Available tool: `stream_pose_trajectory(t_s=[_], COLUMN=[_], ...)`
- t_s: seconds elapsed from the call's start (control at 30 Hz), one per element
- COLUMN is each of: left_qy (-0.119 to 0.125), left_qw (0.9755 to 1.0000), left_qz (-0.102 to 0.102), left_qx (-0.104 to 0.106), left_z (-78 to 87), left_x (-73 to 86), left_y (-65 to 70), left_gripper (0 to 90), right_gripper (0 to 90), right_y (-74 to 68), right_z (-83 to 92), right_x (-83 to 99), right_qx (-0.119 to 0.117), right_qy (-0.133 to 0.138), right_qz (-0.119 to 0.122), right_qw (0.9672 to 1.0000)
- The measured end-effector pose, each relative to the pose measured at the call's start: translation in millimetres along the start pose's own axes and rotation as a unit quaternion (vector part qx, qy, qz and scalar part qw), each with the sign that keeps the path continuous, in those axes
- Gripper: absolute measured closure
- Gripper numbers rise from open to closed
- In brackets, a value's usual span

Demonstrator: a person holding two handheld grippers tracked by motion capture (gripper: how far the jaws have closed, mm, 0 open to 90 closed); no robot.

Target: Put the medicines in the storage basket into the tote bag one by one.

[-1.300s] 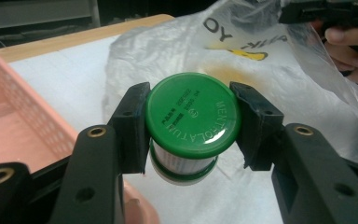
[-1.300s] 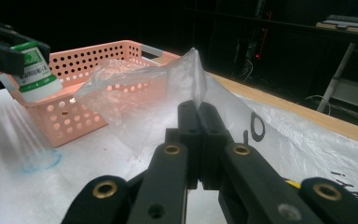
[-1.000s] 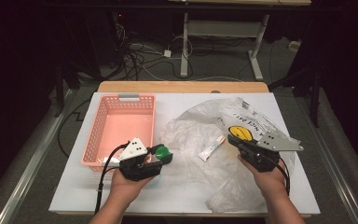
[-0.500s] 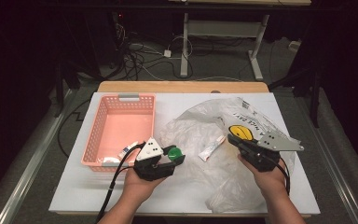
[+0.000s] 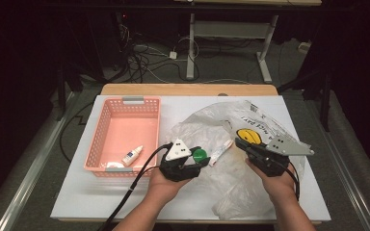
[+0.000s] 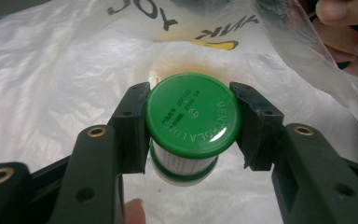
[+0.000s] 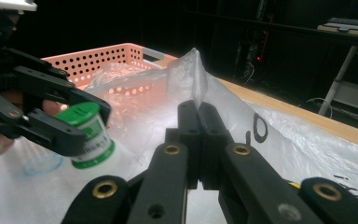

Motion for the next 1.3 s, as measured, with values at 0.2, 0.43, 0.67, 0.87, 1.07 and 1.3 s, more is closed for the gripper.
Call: stream_pose_trajectory(t_s=[0.2, 0.43, 0.67, 0.87, 1.07, 1.3], left_qy=[-0.01, -0.023, -0.026, -0.027, -0.027, -0.027], left_qw=[0.9999, 0.9996, 0.9996, 0.9996, 0.9995, 0.9996], left_qz=[-0.012, -0.014, -0.007, -0.01, -0.013, -0.003], left_qx=[-0.001, 0.0, -0.004, 0.0, 0.005, 0.006], left_z=[-22.9, -47.1, -64.6, -78.7, -93.2, -111.3], left_x=[-7.3, -10.6, -12.8, -17.0, -23.1, -26.7], left_y=[5.3, 6.3, 3.1, 3.9, 6.3, 4.1], left_gripper=[49.8, 49.8, 49.8, 49.8, 49.8, 49.7], right_gripper=[90.0, 90.0, 90.0, 90.0, 90.0, 90.0], right_y=[0.9, 1.6, 2.5, 2.5, 3.1, 4.2], right_z=[0.2, 1.4, 2.2, 1.8, 2.3, 2.4], right_x=[0.1, -0.3, -0.9, -0.9, -1.4, -1.0], right_qx=[0.0, 0.0, -0.001, -0.001, -0.001, 0.001], right_qy=[0.001, 0.003, 0.006, 0.007, 0.007, 0.007], right_qz=[-0.001, -0.005, -0.006, -0.006, -0.005, -0.009], right_qw=[1.0, 1.0, 1.0, 1.0, 1.0, 0.9999])
Point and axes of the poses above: each handheld gripper's, and its own axes: z roughly backward along the jaws, x roughly out of its underside, y roughly to its right, the point moved 1 cm from there along -z, roughly forward along the jaws, and after that the axes turned 8 degrees about -y, right-handed, at the moved point
